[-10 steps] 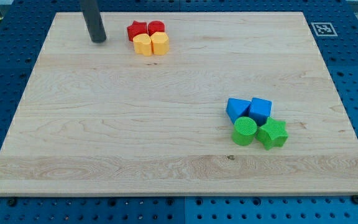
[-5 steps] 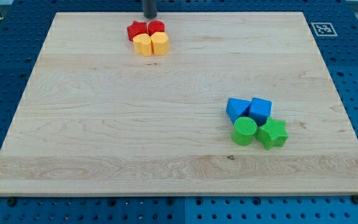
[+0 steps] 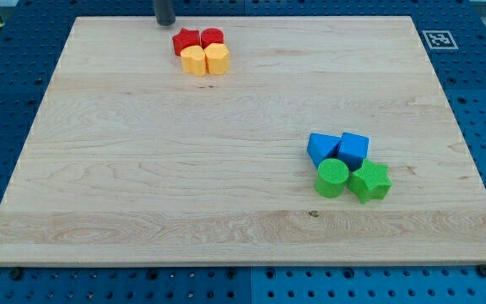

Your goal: Push the group of red and yellow blocks to the center of the board

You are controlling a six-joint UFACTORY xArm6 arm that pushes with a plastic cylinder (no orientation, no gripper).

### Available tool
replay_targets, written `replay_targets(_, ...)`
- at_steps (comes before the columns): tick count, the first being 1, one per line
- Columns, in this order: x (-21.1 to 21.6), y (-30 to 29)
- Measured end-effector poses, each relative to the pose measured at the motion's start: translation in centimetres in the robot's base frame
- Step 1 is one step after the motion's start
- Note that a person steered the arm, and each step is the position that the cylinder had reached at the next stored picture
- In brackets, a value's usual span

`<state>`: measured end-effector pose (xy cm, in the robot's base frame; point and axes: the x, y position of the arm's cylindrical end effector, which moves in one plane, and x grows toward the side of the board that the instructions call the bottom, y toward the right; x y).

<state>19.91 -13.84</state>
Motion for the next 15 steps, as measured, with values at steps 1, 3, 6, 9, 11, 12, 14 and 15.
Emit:
replay_targets(1, 0.0, 0.4)
replay_targets(3, 0.0, 1.1)
replay_targets(6, 3.4, 2.7)
replay_targets(9, 9.0, 5.4)
replay_targets(11, 8.7, 5.7)
replay_targets(12, 3.8, 4.8)
replay_targets(14, 1.8, 6.7)
replay_targets(15, 6.5, 8.6)
